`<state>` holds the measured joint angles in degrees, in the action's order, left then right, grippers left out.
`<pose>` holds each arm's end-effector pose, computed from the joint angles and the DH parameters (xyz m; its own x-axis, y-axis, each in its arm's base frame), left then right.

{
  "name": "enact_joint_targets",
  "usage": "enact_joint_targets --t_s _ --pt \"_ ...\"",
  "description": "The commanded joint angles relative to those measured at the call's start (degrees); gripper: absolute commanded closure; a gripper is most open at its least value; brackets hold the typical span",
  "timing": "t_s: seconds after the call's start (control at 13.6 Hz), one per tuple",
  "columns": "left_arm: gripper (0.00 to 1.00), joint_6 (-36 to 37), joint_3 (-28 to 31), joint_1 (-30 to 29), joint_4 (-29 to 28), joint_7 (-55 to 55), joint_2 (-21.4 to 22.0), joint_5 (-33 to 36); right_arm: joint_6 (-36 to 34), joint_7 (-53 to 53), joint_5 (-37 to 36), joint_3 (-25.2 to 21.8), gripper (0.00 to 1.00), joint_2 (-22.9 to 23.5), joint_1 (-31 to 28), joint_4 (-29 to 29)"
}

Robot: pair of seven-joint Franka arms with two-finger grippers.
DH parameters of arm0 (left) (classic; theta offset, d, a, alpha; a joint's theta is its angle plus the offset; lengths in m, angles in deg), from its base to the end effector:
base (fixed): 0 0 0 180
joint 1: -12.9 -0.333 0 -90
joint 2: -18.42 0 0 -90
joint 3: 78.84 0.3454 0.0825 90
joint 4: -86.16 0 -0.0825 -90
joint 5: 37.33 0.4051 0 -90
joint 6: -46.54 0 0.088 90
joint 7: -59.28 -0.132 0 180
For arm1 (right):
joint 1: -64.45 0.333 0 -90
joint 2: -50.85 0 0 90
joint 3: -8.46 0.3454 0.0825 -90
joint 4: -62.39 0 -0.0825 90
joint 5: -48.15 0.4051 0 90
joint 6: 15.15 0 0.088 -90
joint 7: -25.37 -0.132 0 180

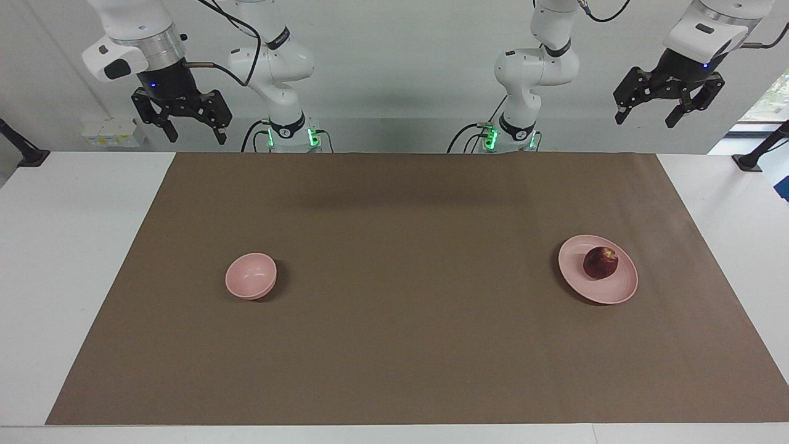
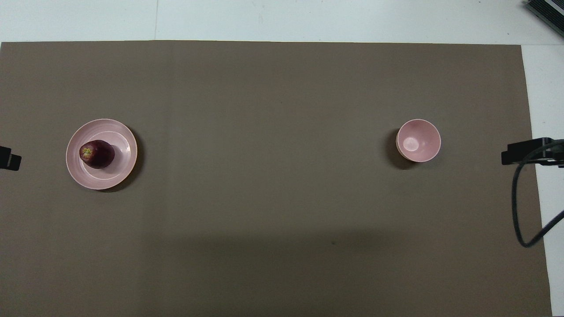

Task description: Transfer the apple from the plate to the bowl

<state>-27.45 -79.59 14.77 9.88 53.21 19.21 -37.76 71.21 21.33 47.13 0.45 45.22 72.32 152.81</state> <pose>0.5331 -0.0256 0.7266 0.9879 -0.1531 -0.0253 -0.1529 -0.9882 0.0098 0.5360 -0.0081 0.6737 0.9969 -0.0737 0.0267 -0.0738 -0.9973 0.0022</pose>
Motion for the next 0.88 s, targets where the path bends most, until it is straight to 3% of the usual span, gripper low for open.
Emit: enact_joint_targets --t_s 0.0,0.44,0.81 --pt "0.0 0.2 -0.5 0.0 -3.3 0.3 2.6 0.9 0.3 1.5 1.4 0.3 0.0 -0.5 -0.8 0.5" --pt "0.0 -7.6 -0.3 -0.9 -9.2 -0.7 5.0 0.8 0.3 1.5 1.4 0.3 0.0 -0.4 -0.8 0.5" --pt "0.0 -17.8 -0.2 -2.8 -18.9 -1.0 5.3 0.8 0.3 1.5 1.4 0.4 0.0 -0.4 -0.8 0.5"
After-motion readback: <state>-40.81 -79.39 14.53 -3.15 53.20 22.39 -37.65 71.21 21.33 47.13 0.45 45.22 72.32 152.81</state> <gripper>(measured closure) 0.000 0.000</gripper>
